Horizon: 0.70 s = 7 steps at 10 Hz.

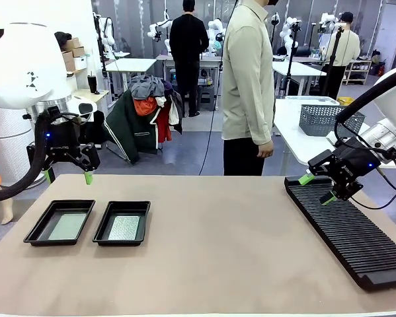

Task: Inspect and transfer BCBs to ESD trays.
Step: Pick up the ESD tray and place it on the left side of the table.

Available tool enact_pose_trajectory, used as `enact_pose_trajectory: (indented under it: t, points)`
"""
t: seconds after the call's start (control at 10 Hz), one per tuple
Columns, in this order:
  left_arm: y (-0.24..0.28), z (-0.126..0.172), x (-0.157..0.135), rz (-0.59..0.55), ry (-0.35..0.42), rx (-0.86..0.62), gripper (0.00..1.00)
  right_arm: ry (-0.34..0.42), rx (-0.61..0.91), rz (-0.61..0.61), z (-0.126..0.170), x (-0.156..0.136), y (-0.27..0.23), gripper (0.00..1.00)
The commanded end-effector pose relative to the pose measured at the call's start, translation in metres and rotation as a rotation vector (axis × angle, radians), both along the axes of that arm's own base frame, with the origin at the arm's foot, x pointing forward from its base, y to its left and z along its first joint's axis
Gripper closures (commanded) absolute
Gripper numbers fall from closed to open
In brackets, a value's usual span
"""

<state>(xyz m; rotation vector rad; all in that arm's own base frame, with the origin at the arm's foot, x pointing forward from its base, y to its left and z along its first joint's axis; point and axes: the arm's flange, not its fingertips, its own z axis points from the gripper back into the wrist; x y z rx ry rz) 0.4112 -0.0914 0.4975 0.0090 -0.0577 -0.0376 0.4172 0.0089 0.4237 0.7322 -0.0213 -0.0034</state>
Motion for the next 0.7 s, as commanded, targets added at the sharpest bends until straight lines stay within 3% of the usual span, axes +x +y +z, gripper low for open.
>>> enact_pose_trajectory:
  t: [0.0, 0.6]
  points:
    - [0.0000, -0.0009, 0.0008, 0.008, -0.001, 0.003, 0.00, 0.016, -0.011, -0.014, 0.0019, -0.0013, 0.0005, 0.00]
    - [0.0000, -0.0009, 0.0008, 0.008, -0.001, 0.003, 0.00, 0.016, -0.011, -0.014, 0.0019, -0.0013, 0.0005, 0.00]
